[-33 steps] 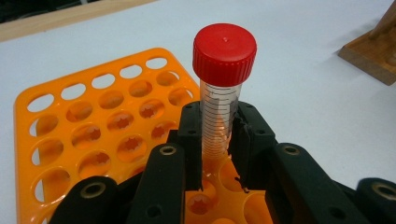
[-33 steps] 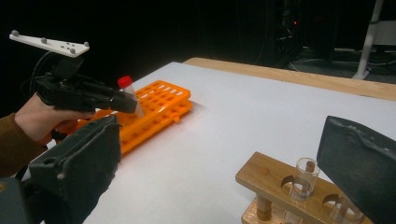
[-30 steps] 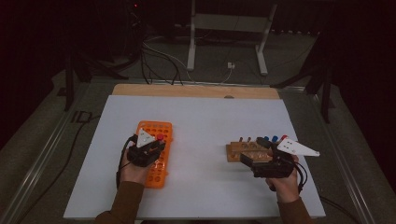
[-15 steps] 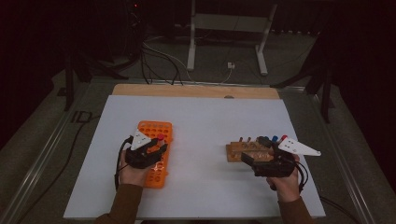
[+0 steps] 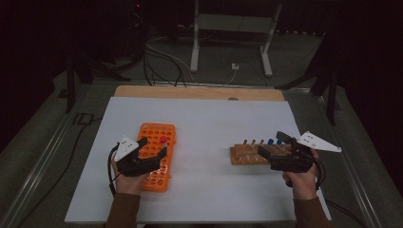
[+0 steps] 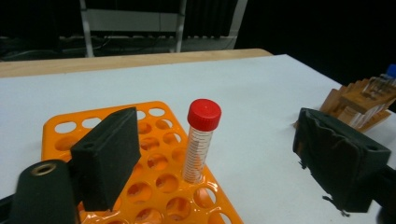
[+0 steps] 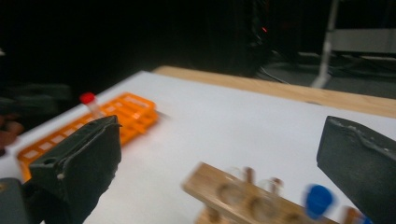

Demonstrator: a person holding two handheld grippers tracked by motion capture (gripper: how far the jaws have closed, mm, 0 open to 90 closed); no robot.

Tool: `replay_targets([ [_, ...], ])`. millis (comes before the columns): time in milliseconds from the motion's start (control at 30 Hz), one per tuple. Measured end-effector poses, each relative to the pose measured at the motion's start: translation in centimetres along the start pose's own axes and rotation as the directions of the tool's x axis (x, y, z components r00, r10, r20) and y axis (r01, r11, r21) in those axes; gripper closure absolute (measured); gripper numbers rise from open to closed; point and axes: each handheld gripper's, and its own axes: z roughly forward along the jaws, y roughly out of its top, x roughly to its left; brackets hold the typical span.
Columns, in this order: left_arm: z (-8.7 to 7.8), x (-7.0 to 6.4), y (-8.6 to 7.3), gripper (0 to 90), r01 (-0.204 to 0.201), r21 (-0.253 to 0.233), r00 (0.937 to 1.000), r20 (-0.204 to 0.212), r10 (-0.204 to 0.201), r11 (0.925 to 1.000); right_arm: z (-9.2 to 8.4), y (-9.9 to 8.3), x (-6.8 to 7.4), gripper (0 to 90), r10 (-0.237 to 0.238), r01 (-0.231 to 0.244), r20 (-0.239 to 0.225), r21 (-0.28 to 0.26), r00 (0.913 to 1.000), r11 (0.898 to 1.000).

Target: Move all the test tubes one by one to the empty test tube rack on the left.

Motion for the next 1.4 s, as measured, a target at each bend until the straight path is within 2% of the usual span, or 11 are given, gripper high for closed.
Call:
replay_targets([
  [100, 0.0, -0.1, -0.1, 2.0, -0.006, 0.001, 0.9999, -0.01, 0.006, 1.0, -0.4, 0.1, -1.0, 0.4, 0.006, -0.007, 0.035, 0.009, 0.9994, 1.0],
  [167, 0.0, -0.2, -0.1, 0.4, -0.016, -0.001, 0.9997, -0.02, 0.016, 0.9999, -0.7, 0.0, -1.6, 3.4, 0.014, -0.015, 0.06, 0.008, 0.9981, 1.0],
  [333, -0.4, -0.1, 0.0, 0.4, -0.028, -0.021, 0.999, -0.036, 0.028, 0.9994, -1.5, -0.1, -3.4, 5.9, 0.018, -0.02, 0.124, 0.017, 0.9921, 1.0],
  [433, -0.6, -0.1, -0.1, 0.4, -0.028, -0.03, 0.9987, -0.043, 0.026, 0.9992, -2.2, -0.3, -4.5, 10.1, 0.043, -0.045, 0.152, 0.006, 0.9874, 0.999],
  [600, -0.6, 0.2, -0.3, 0.4, -0.012, -0.029, 0.9987, -0.05, 0.011, 0.9995, -2.6, -1.1, -5.8, 18.4, 0.062, -0.066, 0.217, 0.009, 0.9742, 0.998],
  [700, -0.6, 0.3, -0.3, 0.4, -0.007, -0.032, 0.9986, -0.052, 0.005, 0.9995, -2.6, -1.7, -6.5, 31.6, 0.068, -0.074, 0.218, 0.019, 0.9735, 0.997],
  [767, -0.7, 0.3, -0.3, 0.4, -0.006, -0.036, 0.9984, -0.056, 0.004, 0.9993, -2.5, -2.1, -6.8, 40.6, 0.073, -0.081, 0.238, 0.025, 0.9684, 0.996],
  [900, -0.7, 0.4, -0.3, 0.4, -0.002, -0.035, 0.9985, -0.055, 0.0, 0.9994, -2.1, -2.8, -7.0, 56.4, 0.045, -0.062, 0.255, 0.061, 0.9658, 0.996],
  [1033, -0.6, 0.4, -0.4, 0.4, 0.0, -0.033, 0.9984, -0.056, -0.002, 0.9994, -1.6, -3.5, -7.3, 63.4, 0.043, -0.07, 0.272, 0.09, 0.9614, 0.993],
  [1200, -0.6, 0.4, -0.4, 0.4, -0.001, -0.031, 0.9984, -0.056, -0.001, 0.9995, -0.8, -4.4, -7.5, 68.8, 0.044, -0.079, 0.272, 0.118, 0.9613, 0.99],
  [1400, -0.6, 0.4, -0.4, 0.4, -0.001, -0.034, 0.9984, -0.057, -0.001, 0.9994, -0.4, -4.6, -7.2, 71.6, 0.007, -0.051, 0.279, 0.149, 0.9602, 0.987],
])
